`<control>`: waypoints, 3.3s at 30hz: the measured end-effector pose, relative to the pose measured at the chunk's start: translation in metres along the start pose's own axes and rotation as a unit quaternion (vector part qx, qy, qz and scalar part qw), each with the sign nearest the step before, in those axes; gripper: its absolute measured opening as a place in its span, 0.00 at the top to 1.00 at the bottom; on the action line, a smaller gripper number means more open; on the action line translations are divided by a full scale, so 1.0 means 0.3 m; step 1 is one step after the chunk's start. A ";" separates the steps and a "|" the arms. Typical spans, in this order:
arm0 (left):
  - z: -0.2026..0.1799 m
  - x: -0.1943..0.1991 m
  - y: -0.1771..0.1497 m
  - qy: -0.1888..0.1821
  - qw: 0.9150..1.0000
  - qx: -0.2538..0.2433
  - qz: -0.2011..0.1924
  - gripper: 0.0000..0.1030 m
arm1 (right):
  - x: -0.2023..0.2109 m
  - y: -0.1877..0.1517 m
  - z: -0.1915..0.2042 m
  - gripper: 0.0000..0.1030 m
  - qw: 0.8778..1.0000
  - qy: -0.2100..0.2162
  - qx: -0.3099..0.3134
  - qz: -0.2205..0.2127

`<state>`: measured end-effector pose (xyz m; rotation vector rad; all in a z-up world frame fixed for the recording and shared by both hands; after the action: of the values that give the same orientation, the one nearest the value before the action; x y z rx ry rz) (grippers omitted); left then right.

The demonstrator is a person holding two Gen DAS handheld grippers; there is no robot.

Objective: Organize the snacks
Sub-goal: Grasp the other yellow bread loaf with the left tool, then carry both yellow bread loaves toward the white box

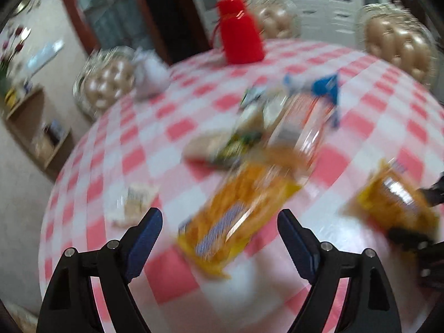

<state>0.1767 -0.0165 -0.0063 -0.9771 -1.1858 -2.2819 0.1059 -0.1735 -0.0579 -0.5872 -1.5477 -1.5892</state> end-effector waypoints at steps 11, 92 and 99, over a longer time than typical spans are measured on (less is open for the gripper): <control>-0.091 -0.194 0.036 -0.109 0.985 -0.106 0.077 0.14 | -0.003 0.005 -0.009 0.50 1.000 0.014 -0.012 0.004; -0.078 0.943 -1.106 0.160 0.904 0.397 -0.002 0.52 | 0.409 -0.496 0.739 0.51 0.959 0.248 0.137 -0.028; -0.003 1.006 -1.231 0.187 0.895 0.404 0.015 0.52 | 0.496 -0.632 0.920 0.51 0.941 0.276 0.196 -0.021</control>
<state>-0.2549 0.1858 0.0099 -0.2210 -1.6806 -1.5642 -0.1876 0.0412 -0.0125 0.1131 -1.3818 -1.2740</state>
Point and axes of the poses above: each gripper's, at about its wrist camera, not at the fingertips, and x roughly against the way its jaws point, z to its left, y to its top, the point moved 7 cm from there along -x, roughly the way its jaws point, and after that the axes turned 10 degrees about -x, right-handed, at the moved point
